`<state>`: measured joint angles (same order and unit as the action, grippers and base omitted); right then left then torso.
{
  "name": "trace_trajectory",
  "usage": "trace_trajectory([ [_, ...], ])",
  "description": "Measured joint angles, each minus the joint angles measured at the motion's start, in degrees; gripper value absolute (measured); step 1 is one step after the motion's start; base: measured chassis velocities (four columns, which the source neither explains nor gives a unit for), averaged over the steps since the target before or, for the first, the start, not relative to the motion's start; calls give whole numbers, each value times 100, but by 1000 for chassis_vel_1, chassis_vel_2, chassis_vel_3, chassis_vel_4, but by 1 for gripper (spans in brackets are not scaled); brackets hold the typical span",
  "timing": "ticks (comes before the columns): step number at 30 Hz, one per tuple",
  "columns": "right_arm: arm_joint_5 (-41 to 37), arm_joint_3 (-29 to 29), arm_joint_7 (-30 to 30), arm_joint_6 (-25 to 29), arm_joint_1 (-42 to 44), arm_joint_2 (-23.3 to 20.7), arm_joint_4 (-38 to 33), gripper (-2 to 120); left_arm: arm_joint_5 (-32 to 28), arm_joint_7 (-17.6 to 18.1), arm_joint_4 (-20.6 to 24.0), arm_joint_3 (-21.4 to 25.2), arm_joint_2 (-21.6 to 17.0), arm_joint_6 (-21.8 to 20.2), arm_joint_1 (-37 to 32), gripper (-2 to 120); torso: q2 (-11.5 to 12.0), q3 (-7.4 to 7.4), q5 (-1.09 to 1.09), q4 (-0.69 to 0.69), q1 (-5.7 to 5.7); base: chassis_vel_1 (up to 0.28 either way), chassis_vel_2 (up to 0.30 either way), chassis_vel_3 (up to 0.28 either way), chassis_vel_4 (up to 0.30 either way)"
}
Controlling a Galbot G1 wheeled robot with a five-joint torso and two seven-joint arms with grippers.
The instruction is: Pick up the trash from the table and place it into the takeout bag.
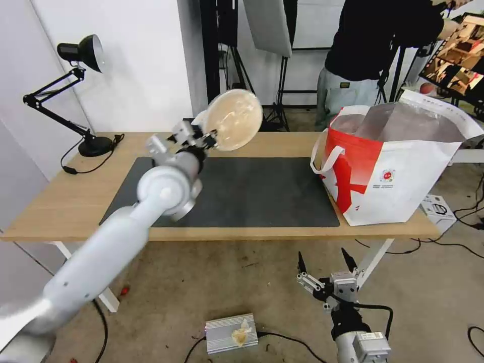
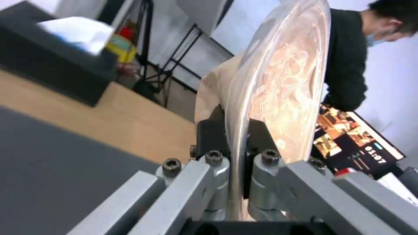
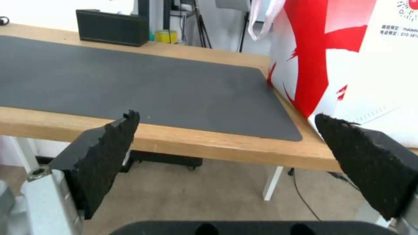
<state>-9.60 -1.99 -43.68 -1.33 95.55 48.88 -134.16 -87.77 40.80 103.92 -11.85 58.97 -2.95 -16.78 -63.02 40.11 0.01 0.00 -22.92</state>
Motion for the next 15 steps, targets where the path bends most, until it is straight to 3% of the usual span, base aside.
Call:
trace_trajectory([
  [15, 0, 0, 0, 0, -1, 0, 0, 100, -56, -142, -1084, -945, 789, 81, 1240, 1, 0, 0, 0, 0, 0, 0, 0, 0, 0],
])
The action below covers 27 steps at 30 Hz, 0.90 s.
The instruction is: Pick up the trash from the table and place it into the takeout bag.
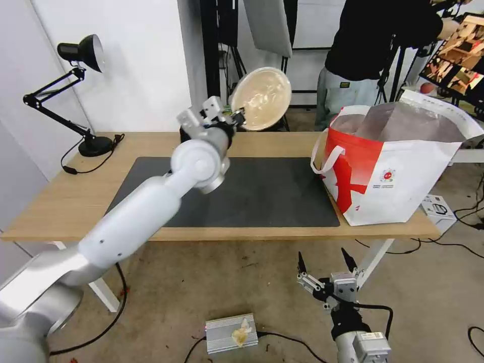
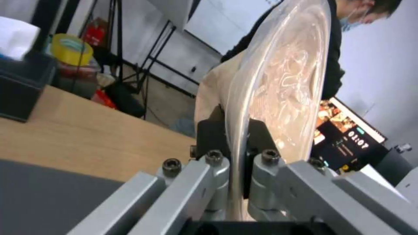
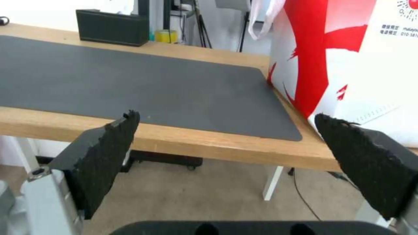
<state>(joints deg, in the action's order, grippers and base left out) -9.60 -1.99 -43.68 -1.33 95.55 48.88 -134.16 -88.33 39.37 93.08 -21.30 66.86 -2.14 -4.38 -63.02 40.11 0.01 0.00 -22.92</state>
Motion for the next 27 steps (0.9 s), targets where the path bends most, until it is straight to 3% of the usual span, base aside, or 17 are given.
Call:
trace_trajectory([
  [9, 0, 0, 0, 0, 0, 0, 0, 100, 198, -267, -902, -449, 810, 67, 579, 1, 0, -1, 0, 0, 0, 0, 0, 0, 0],
  [17, 0, 0, 0, 0, 0, 0, 0, 100, 502, -622, -1635, -1191, 1435, 61, 977, 1, 0, -1, 0, 0, 0, 0, 0, 0, 0],
  [24, 0, 0, 0, 0, 0, 0, 0, 100, 503, -946, -1833, -1535, 1527, 95, 1223, 1, 0, -1, 0, 0, 0, 0, 0, 0, 0],
  [27, 0, 0, 0, 0, 0, 0, 0, 100, 408, -1258, -1932, -1807, 1430, 95, 1436, 1, 0, -1, -1, -1, 0, 0, 0, 0, 0],
])
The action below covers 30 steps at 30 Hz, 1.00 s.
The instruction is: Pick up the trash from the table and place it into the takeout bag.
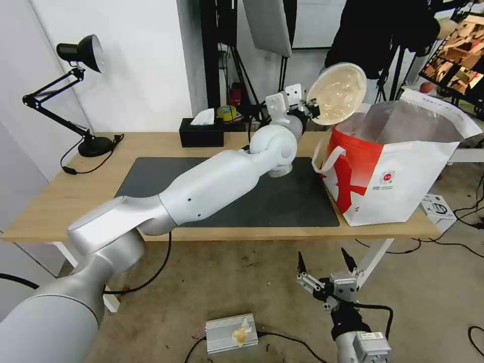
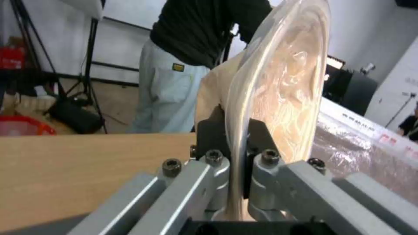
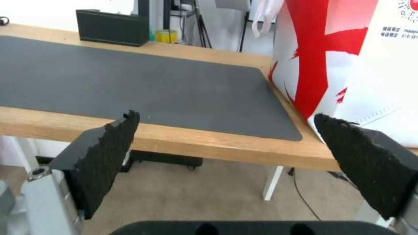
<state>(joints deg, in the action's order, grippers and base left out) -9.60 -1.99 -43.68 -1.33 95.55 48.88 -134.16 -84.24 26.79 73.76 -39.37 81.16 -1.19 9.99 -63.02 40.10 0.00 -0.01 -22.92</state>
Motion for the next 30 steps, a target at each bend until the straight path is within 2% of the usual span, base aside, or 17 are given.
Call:
trace_trajectory([
  [6, 0, 0, 0, 0, 0, 0, 0, 100, 174, -387, -458, -381, 44, 40, 244, 1, 0, 0, 0, 0, 0, 0, 0, 0, 0],
  [10, 0, 0, 0, 0, 0, 0, 0, 100, 298, -506, -687, -502, 145, 122, 318, 1, 0, 0, 0, 2, 0, 0, 0, 0, 0],
  [30, 0, 0, 0, 0, 0, 0, 0, 100, 385, -574, -1149, -142, 611, 352, 609, 1, 0, 0, 0, 2, 0, 0, 0, 0, 0],
])
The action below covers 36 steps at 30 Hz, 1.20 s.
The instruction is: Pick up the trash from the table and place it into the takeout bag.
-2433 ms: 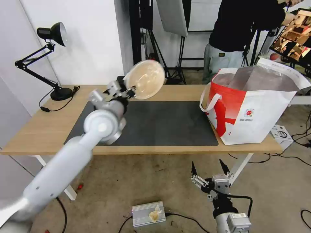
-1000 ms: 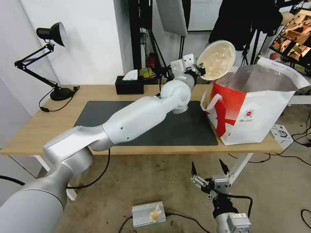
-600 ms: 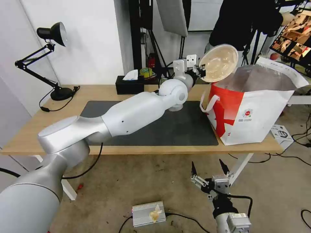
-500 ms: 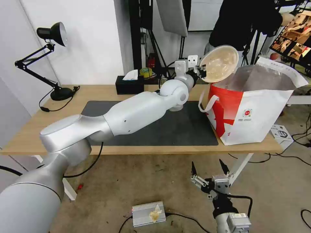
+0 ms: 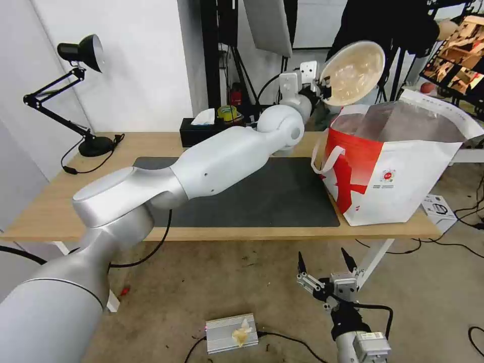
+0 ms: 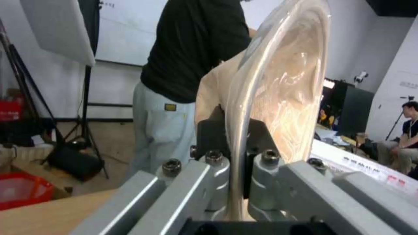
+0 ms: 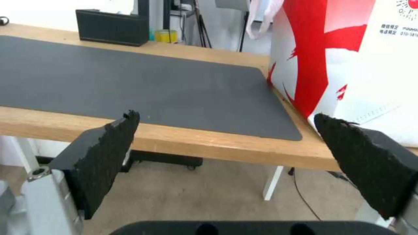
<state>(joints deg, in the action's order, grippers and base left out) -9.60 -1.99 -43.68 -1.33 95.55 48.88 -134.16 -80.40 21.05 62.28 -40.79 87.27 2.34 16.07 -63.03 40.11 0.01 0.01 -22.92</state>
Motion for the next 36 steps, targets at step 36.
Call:
trace_trajectory([
  [36, 0, 0, 0, 0, 0, 0, 0, 100, 929, -814, 243, -906, -312, 289, -513, 5, 0, 0, 0, -1, 0, 0, 0, 0, 0],
])
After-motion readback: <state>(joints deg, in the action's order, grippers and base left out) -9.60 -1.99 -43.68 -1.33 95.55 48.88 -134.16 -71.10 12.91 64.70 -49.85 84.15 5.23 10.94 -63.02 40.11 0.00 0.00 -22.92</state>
